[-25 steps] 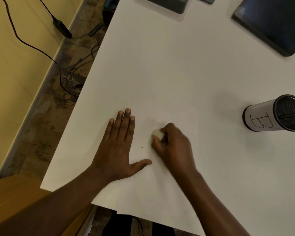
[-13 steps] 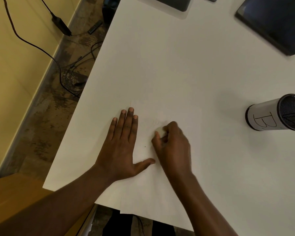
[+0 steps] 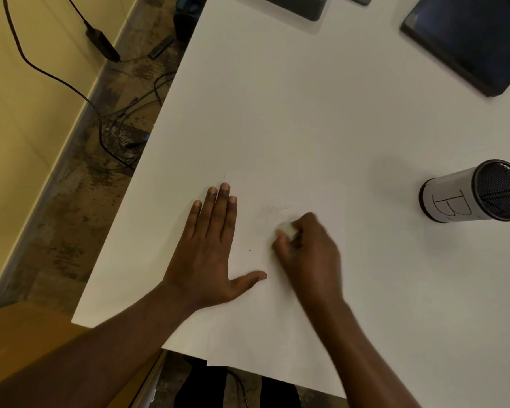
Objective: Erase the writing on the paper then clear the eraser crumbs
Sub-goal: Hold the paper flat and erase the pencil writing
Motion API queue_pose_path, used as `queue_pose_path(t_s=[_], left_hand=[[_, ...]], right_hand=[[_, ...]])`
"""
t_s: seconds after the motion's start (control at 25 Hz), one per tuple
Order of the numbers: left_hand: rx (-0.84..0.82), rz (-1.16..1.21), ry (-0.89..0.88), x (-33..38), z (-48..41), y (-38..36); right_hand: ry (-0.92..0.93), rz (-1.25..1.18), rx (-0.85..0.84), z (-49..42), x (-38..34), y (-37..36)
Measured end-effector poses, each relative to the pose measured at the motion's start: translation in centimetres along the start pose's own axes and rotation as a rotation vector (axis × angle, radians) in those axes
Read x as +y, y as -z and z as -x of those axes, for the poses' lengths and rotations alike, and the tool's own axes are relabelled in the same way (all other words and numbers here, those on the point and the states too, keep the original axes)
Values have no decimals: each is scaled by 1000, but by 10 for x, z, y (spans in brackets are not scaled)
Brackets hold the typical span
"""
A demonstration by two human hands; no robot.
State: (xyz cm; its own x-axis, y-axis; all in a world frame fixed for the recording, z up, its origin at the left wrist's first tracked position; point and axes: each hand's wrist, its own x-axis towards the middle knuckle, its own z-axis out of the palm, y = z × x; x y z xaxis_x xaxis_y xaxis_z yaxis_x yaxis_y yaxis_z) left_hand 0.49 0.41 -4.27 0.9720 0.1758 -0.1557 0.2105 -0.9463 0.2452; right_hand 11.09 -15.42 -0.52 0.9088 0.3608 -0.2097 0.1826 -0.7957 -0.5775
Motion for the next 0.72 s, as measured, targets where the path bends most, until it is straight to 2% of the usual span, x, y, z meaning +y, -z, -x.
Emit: queue_pose_path(t_s=[0.08,0.12,0.24,0.28,0.44,0.6,0.72], left_hand=[[-4,1,4,1,0,1],[-5,3,4,1,0,1],[9,15,-4,-1,0,0],[13,16,-5,-1,0,0],[-2,0,5,0,0,0],[19,25,-13,-1,1,-1],[-2,4,3,-1,0,0]], right_hand=[[-114,-6,91,-14,9,13],[-109,-15,87,-12,5,11],[93,-8,-69,21,-21,-14],[107,-6,-80,21,-19,-13],[-76,-33,91,-14,5,9],[137,-48,-77,19,-31,-17],[28,-42,27,-12,-12,-1]])
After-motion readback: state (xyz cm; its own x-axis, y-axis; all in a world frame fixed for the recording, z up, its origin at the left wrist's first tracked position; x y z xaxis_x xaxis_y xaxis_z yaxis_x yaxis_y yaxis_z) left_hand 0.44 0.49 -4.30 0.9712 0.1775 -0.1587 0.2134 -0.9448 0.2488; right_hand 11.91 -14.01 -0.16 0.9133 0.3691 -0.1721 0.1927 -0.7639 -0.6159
